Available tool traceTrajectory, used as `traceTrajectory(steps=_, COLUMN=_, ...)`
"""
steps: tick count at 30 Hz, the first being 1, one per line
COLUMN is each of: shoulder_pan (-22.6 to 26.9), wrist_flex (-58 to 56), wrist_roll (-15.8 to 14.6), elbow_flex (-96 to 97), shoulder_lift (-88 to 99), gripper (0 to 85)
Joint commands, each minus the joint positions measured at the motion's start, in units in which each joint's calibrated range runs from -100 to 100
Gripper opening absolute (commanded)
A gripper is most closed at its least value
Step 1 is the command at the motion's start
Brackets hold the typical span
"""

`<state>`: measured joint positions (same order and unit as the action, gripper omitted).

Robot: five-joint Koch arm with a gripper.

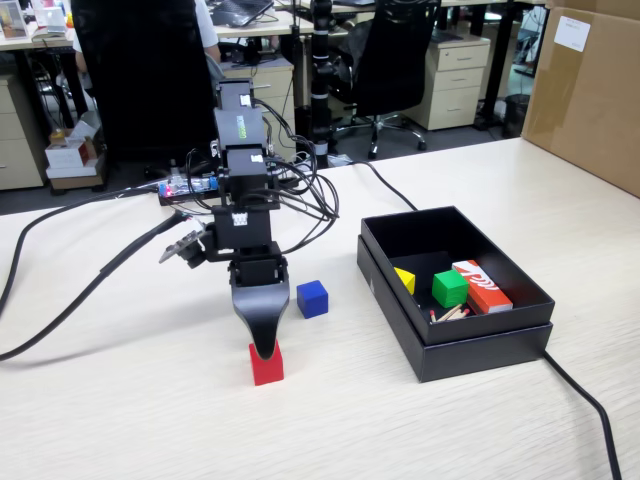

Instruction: Put the red cube on top of the blue cube

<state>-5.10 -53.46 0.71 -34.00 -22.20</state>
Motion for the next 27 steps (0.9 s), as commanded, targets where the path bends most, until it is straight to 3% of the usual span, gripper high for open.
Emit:
traceTrajectory(steps=1, shoulder_pan=0.0, wrist_flex=-0.49, wrist_roll=0.15, elbow_flex=-5.8, shoulder_lift=-0.23, gripper=43.1)
traceTrajectory(steps=27, shoulder_pan=0.39, wrist_flex=-0.49, wrist_roll=0.34, elbow_flex=-7.97, shoulder_lift=-5.28, gripper=43.2)
